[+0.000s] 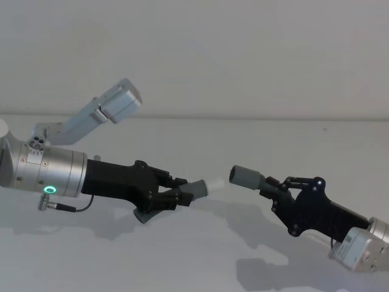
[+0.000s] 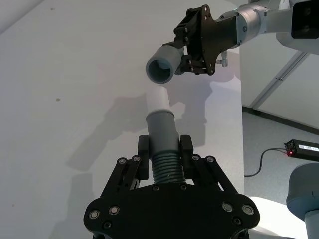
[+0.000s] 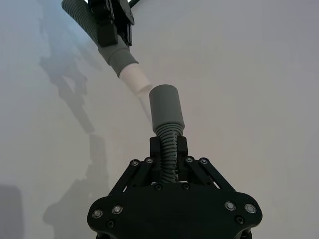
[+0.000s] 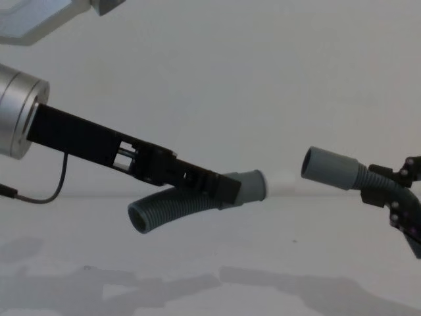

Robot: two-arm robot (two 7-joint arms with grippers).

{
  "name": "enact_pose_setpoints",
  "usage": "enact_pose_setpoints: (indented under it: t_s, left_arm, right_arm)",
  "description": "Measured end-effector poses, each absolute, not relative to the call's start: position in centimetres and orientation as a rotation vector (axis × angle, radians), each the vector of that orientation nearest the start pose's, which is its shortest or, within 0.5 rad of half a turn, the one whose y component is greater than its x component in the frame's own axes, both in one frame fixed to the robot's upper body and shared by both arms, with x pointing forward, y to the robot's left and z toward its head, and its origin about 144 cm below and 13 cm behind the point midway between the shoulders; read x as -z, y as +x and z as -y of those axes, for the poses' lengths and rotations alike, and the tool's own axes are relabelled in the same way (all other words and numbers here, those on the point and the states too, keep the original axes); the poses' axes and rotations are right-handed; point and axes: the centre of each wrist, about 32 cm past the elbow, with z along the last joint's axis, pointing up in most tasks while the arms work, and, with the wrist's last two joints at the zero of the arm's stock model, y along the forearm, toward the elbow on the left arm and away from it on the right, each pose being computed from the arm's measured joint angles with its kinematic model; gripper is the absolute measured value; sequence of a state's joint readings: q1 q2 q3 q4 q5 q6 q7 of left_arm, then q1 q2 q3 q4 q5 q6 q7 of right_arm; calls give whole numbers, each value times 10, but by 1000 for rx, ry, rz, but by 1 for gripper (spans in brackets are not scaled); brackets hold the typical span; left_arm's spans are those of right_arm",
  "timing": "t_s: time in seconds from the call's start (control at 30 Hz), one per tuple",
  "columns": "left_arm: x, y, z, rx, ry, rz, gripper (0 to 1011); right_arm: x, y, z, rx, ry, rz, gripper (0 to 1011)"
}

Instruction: Use both hands to pick up one end of the pipe from the table, align the ends, and insert them.

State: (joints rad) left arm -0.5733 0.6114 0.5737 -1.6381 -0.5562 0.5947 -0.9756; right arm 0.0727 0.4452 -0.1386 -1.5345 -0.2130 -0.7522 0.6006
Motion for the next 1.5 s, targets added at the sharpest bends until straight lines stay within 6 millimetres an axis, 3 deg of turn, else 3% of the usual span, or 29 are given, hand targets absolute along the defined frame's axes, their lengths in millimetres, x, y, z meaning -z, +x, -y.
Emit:
enact_pose_setpoints:
  t_s: [1.5]
  left_arm:
    - [-1311,545,-246,-169,376,-174,352]
  right_arm:
    - [-1160,488,318,476,-169,1034,155]
